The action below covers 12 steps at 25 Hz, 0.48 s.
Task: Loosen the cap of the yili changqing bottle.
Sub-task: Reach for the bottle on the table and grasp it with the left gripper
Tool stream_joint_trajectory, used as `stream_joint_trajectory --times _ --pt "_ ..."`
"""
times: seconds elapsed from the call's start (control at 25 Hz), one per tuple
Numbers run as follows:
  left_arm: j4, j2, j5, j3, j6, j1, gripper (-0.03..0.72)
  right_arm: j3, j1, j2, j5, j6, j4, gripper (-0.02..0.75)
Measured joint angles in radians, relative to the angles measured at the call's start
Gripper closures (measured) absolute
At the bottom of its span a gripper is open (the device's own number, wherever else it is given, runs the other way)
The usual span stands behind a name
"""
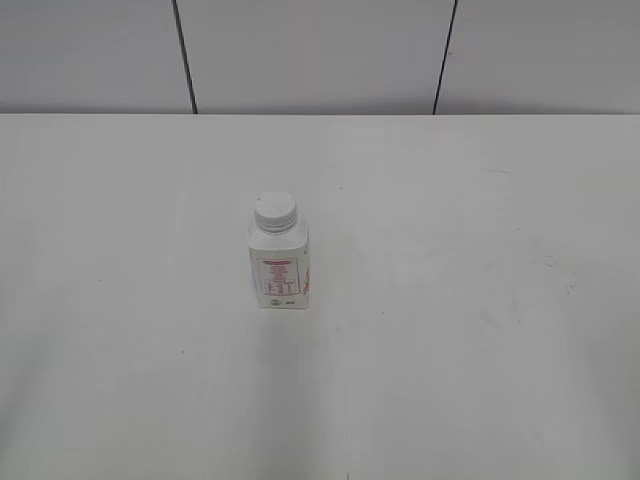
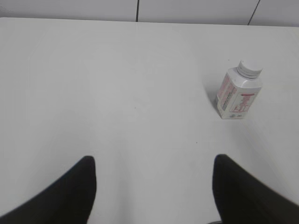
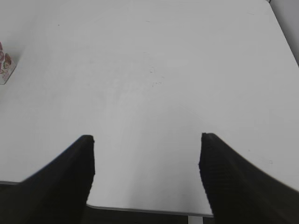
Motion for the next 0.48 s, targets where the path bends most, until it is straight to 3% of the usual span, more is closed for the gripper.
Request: stream_joint_trajectory --times 0.48 --pt "0.000 0.000 0.000 0.000 0.000 0.000 0.207 0.000 0.000 0.000 0.000 0.000 0.000 0.183"
